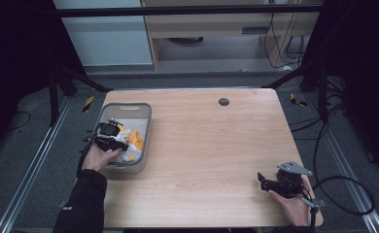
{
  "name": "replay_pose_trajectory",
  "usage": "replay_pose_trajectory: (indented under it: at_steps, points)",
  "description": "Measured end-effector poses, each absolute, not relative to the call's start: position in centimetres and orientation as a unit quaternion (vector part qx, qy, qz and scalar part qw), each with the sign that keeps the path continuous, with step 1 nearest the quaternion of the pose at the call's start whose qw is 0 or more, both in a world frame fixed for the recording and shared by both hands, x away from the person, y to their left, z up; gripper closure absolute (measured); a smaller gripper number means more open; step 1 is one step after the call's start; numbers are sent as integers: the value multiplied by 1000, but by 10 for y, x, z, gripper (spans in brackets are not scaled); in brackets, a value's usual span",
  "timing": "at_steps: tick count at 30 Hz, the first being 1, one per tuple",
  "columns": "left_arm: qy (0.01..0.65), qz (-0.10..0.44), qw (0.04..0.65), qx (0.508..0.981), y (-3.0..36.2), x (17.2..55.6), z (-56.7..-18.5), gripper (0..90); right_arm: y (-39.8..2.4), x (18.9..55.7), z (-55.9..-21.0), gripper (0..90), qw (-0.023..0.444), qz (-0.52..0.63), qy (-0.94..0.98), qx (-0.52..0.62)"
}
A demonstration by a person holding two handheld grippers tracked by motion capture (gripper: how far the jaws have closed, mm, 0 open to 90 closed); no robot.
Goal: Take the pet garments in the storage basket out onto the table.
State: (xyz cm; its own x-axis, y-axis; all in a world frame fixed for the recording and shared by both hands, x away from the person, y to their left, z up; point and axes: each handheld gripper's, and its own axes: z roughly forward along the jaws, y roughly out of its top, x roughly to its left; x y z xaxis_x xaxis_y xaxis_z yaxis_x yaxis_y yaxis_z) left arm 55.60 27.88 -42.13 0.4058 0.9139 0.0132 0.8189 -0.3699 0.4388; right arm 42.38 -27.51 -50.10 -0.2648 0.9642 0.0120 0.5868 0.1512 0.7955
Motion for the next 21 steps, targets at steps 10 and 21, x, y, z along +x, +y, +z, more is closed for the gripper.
replay_pose_trajectory:
  at_steps: [10, 21]
  points:
    - [526, 138, 186, 818, 279, 553, -415, 760, -276, 424, -501, 109, 266, 354, 711, 546]
    - [521, 148, 216, 812, 285, 545, -392, 767, -274, 424, -501, 105, 266, 358, 710, 545]
